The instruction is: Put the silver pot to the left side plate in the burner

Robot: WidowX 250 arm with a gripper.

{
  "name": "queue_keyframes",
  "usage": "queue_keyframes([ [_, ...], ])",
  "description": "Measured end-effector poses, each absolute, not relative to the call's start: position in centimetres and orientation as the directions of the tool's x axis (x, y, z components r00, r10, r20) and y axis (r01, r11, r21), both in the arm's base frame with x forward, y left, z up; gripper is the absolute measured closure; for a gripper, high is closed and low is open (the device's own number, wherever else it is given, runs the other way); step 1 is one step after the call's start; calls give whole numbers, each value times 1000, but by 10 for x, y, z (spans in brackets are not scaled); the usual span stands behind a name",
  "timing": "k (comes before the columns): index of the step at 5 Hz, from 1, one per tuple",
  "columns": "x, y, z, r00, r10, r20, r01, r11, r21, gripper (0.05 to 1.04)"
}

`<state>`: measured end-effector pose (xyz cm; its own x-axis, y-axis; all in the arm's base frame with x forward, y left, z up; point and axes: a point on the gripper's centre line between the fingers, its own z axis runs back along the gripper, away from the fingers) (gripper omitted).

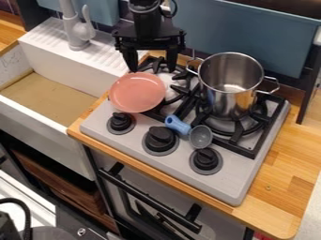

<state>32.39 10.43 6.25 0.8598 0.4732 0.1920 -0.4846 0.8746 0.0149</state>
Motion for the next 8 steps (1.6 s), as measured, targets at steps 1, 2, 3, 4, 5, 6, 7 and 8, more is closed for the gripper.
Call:
queue_keyframes([
  [1,320,102,53,863,480,157,-488,873,16,87],
  [2,312,99,47,850,517,97,-520,854,0,87],
  [3,301,96,38,828,555,83,-555,832,-17,87],
  [4,302,93,63,802,594,71,-588,804,-82,87],
  [5,307,79,76,772,634,45,-626,771,-122,87],
  [6,317,64,84,757,651,60,-635,754,-169,87],
  [7,331,50,96,733,675,79,-655,733,-182,87],
  [8,340,34,85,718,689,99,-670,723,-168,87],
])
